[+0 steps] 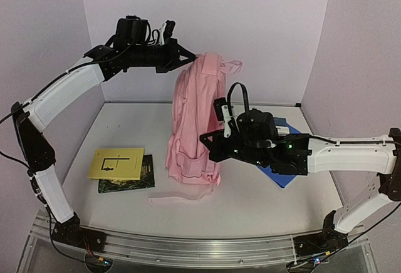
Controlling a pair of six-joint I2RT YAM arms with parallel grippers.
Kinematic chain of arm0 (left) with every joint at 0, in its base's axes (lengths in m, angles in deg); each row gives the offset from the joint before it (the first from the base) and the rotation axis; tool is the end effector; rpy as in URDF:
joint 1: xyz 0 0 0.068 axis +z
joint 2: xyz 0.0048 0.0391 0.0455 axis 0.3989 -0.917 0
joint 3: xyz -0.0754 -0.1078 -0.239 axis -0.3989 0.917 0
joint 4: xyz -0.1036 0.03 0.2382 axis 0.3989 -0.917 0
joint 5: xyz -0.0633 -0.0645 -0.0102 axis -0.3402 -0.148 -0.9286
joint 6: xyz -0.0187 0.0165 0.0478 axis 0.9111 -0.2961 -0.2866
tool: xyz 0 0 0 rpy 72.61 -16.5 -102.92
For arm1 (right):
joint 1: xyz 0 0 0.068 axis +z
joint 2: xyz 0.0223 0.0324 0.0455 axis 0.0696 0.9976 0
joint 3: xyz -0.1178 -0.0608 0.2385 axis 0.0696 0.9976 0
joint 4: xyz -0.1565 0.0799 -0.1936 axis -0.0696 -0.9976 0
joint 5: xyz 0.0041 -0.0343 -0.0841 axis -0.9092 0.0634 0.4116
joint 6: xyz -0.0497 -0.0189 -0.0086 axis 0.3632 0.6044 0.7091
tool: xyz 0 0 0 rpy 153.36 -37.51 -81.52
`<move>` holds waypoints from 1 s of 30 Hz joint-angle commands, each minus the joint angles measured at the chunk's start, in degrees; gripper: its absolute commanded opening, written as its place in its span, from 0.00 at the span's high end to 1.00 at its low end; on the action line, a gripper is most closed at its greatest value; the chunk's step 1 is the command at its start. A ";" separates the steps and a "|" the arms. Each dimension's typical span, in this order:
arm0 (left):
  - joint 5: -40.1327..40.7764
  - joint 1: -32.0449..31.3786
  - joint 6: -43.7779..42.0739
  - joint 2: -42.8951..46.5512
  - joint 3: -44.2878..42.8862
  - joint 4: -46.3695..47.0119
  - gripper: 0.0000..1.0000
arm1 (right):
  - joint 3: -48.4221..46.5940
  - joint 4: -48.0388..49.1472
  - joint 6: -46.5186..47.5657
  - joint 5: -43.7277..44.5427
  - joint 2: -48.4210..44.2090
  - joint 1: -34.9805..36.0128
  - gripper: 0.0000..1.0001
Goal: Pack the student bag
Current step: Unzip the student bag at the center of the board.
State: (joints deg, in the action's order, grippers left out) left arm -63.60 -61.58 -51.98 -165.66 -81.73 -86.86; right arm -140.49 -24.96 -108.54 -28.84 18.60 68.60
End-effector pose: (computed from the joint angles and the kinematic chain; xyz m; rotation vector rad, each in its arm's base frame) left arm 0.3071 -0.2590 0.4575 0.3839 1.9258 -1.2569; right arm 0.1526 0.3068 0.3082 -0.5633 1.8875 0.8845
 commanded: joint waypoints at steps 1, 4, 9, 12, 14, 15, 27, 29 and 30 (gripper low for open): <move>1.01 3.55 0.49 -2.58 -6.45 8.82 1.00 | 0.67 -2.89 1.27 -4.60 -1.96 3.10 1.00; 0.61 5.23 2.06 -4.23 -6.75 10.23 1.00 | 0.89 -3.29 -0.15 -3.45 -3.00 3.50 1.00; -6.62 5.46 3.46 -4.06 -3.97 13.37 1.00 | -1.70 -4.62 -7.62 3.99 -6.30 3.51 0.75; -9.80 5.44 4.44 -2.23 -0.26 15.82 1.00 | -5.56 -7.75 -11.57 9.12 -6.82 3.51 0.62; -10.28 5.38 4.88 -0.70 2.46 17.35 1.00 | -8.64 -9.81 -13.20 12.66 -6.24 3.53 0.50; -10.06 5.37 5.09 -0.04 3.64 18.01 1.00 | -10.30 -10.95 -13.70 14.17 -5.68 3.53 0.46; -10.73 5.25 6.25 0.57 5.90 19.12 1.00 | -28.78 -20.99 -11.25 15.44 6.08 -1.04 0.41; -10.71 5.29 6.05 0.47 5.66 18.62 1.00 | -30.44 -21.24 -10.37 14.49 7.30 -1.77 0.44; -10.64 5.29 5.98 0.41 5.45 18.39 1.00 | -30.96 -21.25 -9.75 14.14 7.73 -2.09 0.48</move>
State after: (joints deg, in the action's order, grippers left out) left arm -72.83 -56.35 -46.15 -167.99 -75.38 -71.39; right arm -167.22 -43.94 -120.60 -13.20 24.38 67.65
